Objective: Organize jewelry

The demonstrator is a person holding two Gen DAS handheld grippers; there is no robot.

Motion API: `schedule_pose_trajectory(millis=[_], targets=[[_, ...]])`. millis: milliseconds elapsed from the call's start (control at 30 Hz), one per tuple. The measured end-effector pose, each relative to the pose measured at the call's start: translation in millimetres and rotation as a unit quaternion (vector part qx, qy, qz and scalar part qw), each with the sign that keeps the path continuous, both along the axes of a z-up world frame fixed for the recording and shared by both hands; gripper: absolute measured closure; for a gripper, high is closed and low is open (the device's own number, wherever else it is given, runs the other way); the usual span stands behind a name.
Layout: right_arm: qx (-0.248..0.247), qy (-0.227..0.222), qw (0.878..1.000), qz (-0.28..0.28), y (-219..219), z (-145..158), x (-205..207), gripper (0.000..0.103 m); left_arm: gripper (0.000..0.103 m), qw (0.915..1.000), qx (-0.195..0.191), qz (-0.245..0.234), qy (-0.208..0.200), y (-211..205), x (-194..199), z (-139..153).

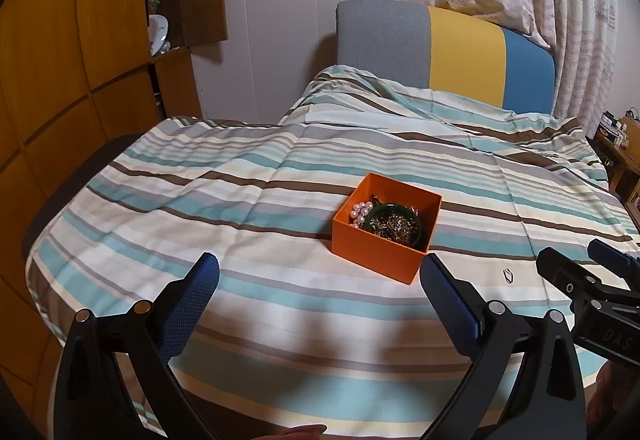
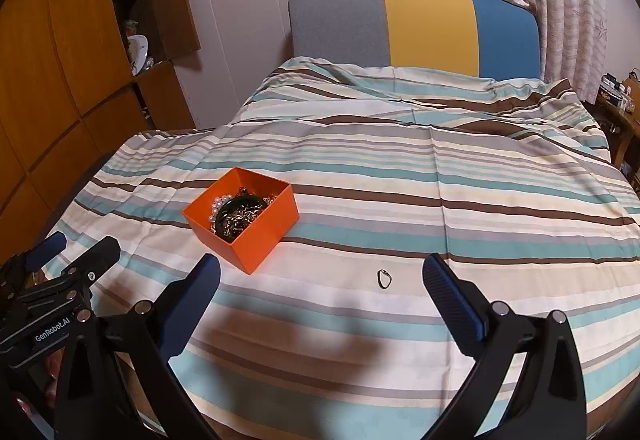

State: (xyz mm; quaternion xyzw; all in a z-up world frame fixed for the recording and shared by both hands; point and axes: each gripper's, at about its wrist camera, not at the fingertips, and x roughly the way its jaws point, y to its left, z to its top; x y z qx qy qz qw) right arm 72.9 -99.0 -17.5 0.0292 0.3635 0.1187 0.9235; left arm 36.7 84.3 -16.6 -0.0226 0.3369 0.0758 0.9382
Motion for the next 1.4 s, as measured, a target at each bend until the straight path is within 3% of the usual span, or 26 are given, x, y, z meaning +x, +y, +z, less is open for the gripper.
schedule_pose_trajectory(millis=[1400], targets=[[-0.002, 0.006, 1.0, 0.001, 4, -6, 11, 0.002, 0.003, 0.9999, -0.012, -0.002, 0.012, -2, 10, -9]])
